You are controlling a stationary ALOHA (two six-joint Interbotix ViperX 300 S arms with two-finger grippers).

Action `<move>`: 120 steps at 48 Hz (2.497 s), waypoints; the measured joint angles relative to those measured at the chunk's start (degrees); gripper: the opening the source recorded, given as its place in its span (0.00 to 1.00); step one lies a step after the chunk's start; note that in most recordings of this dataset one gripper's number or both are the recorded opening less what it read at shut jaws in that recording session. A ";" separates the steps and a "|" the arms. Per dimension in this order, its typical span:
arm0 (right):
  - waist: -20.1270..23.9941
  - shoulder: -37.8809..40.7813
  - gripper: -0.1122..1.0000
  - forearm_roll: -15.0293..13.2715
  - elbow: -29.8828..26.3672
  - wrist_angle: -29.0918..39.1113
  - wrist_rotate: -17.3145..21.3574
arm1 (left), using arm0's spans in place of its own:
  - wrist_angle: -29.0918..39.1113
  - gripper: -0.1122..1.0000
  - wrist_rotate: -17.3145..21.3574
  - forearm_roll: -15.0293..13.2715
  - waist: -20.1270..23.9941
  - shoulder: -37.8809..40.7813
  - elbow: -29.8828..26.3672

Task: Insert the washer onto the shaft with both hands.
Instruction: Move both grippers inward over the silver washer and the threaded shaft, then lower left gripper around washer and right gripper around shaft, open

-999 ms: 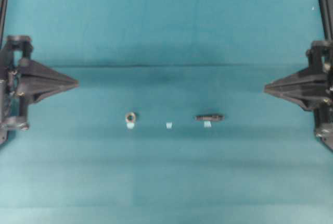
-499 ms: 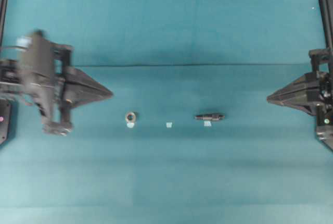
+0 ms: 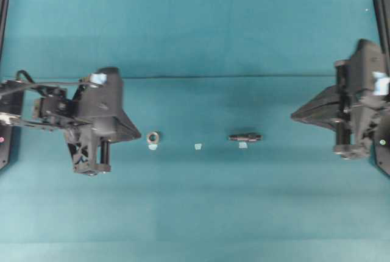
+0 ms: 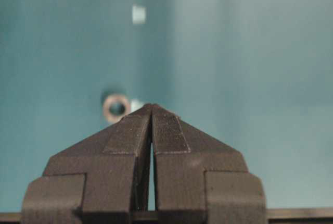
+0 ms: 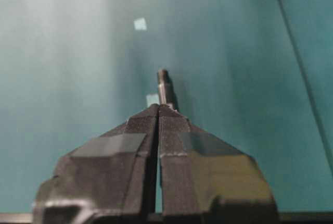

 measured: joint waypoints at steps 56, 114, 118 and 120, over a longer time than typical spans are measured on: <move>0.00 28.56 0.01 -2.46 -17.40 13.27 -5.45 | 3.87 0.13 -0.26 0.18 2.72 13.97 -6.33; 0.44 34.01 0.96 -2.55 -18.02 12.66 -5.54 | 3.08 0.95 0.35 0.18 2.72 19.51 -6.86; 0.44 34.28 0.96 -2.55 -18.02 11.87 -5.54 | 2.90 0.95 0.44 0.18 2.72 19.86 -6.86; 0.44 34.45 0.96 -2.46 -17.93 11.16 -5.54 | 2.64 0.95 0.44 0.18 2.72 20.13 -6.86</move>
